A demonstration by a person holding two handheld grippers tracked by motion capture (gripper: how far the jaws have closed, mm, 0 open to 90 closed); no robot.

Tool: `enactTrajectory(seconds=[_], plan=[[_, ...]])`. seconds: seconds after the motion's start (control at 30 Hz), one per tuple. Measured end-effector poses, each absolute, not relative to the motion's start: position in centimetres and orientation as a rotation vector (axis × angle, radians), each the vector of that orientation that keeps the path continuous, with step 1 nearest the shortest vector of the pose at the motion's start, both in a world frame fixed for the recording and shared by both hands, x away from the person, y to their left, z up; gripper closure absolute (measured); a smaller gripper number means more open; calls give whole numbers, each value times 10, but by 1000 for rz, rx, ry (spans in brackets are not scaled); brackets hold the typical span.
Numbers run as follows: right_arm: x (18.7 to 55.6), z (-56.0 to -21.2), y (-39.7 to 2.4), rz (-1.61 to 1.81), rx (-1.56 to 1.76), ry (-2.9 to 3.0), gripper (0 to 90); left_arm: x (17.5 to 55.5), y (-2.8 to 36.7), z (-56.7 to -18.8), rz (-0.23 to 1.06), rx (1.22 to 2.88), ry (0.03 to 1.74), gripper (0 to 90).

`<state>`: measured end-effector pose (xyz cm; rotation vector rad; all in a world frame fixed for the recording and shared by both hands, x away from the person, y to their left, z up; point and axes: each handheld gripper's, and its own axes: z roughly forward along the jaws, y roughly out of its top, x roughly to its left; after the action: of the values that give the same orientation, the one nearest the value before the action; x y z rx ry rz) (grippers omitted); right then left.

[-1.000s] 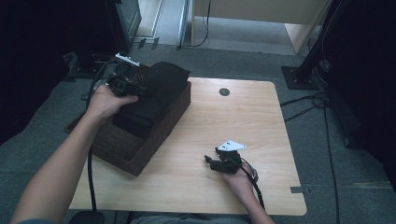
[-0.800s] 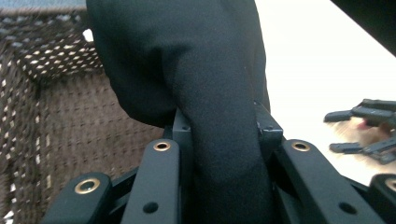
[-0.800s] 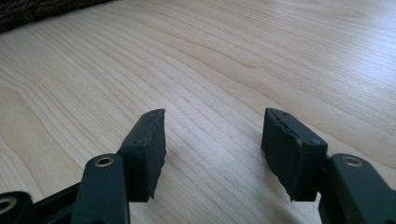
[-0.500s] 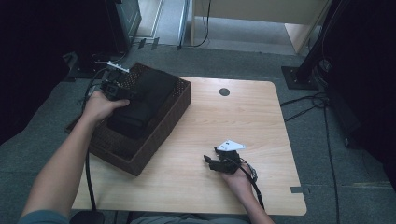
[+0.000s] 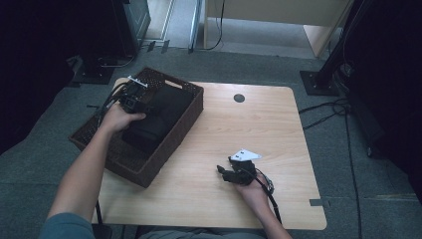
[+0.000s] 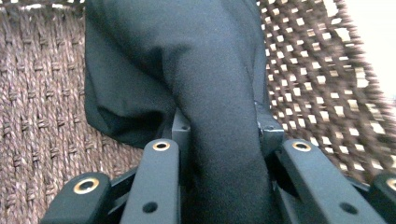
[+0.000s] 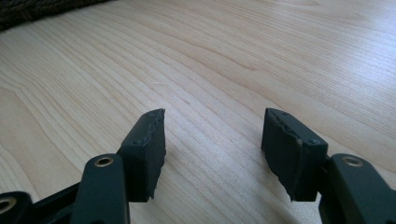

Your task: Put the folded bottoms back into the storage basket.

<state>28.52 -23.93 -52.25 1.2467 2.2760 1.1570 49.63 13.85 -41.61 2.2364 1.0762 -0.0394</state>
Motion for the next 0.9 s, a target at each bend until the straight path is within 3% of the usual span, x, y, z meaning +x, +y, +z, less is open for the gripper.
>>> enactTrajectory(seconds=[0.37, 0.47, 0.63, 0.9], plan=[[286, -522, -238, 1151, 1244, 2275, 398, 510, 148, -441, -39, 2209, 1193, 654], [286, -522, -238, 1153, 1247, 2273, 398, 511, 149, -443, -13, 2216, 1206, 611], [286, -522, -238, 1152, 1245, 2277, 395, 514, 153, -443, 18, 2183, 1299, 436], [285, -523, -238, 1148, 1236, 2278, 390, 510, 166, -423, 66, 2108, 1324, 399]])
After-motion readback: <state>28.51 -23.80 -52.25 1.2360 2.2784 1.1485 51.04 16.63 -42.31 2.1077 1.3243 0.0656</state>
